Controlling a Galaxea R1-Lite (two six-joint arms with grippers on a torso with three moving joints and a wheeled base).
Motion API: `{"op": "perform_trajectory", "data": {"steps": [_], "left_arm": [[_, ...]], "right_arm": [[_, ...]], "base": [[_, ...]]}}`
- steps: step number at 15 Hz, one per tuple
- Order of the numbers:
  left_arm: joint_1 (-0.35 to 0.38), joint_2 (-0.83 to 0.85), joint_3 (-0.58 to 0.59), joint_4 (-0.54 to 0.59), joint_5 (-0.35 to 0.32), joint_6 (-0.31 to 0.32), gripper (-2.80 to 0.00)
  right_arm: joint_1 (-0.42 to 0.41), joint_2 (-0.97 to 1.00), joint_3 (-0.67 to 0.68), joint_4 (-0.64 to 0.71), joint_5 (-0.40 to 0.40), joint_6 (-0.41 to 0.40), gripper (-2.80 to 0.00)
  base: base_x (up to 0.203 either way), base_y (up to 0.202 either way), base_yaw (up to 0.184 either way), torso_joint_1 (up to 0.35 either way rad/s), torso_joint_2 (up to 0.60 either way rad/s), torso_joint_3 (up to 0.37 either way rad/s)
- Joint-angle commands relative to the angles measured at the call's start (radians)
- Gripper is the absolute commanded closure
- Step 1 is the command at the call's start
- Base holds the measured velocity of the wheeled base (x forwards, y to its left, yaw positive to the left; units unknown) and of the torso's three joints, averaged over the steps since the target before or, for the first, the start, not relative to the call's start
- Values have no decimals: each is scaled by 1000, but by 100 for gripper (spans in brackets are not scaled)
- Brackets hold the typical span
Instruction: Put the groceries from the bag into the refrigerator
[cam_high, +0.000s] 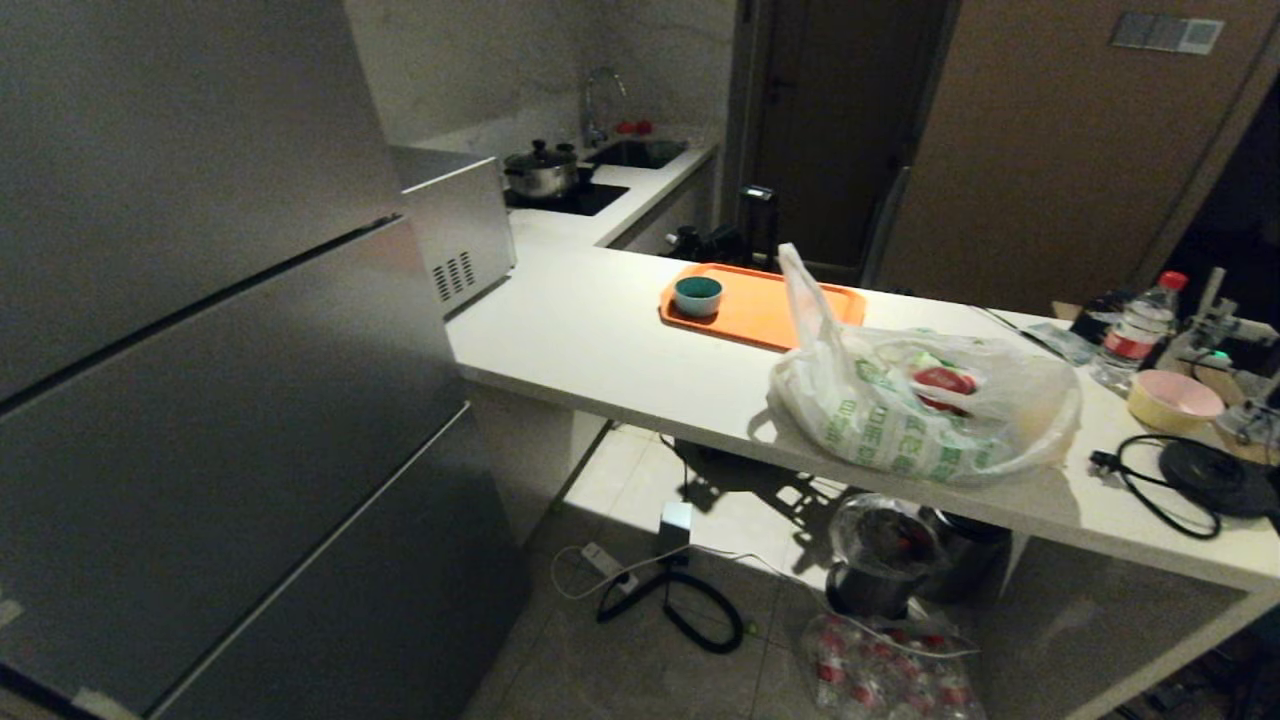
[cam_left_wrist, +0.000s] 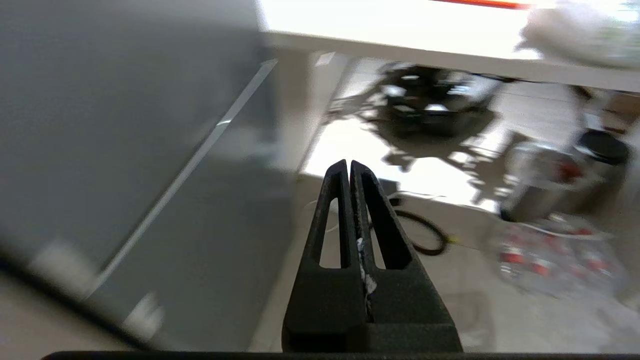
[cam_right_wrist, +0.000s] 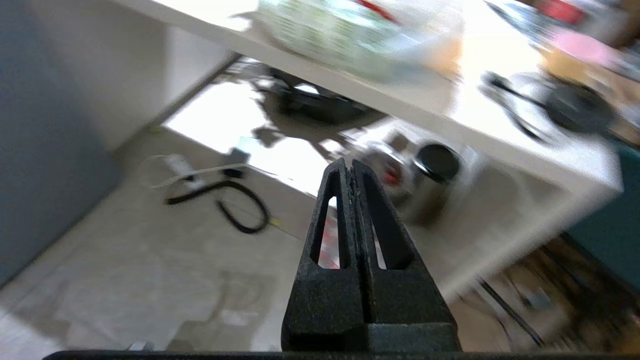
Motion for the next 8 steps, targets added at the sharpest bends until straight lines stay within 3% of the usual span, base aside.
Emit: {"op": "perform_trajectory", "data": {"steps": [1, 4, 7, 8], "left_arm": [[0, 3, 0, 0, 0, 0, 0], [0, 1, -8, -21, 0, -10, 0], [-1, 78, -149, -44, -1, -64, 0], [-2, 151, -195, -52, 1, -84, 0]], "right_arm": [[0, 0, 0, 1, 1, -1, 0], [0, 0, 0, 0, 1, 1, 0], [0, 0, 0, 0, -1, 19, 0], [0, 2, 0, 0, -2, 27, 0]], "base": [[2, -8, 172, 2, -2, 2], [1, -9, 176, 2, -1, 3], [0, -8, 136, 0, 1, 4], [0, 0, 0, 0, 0, 0]]}}
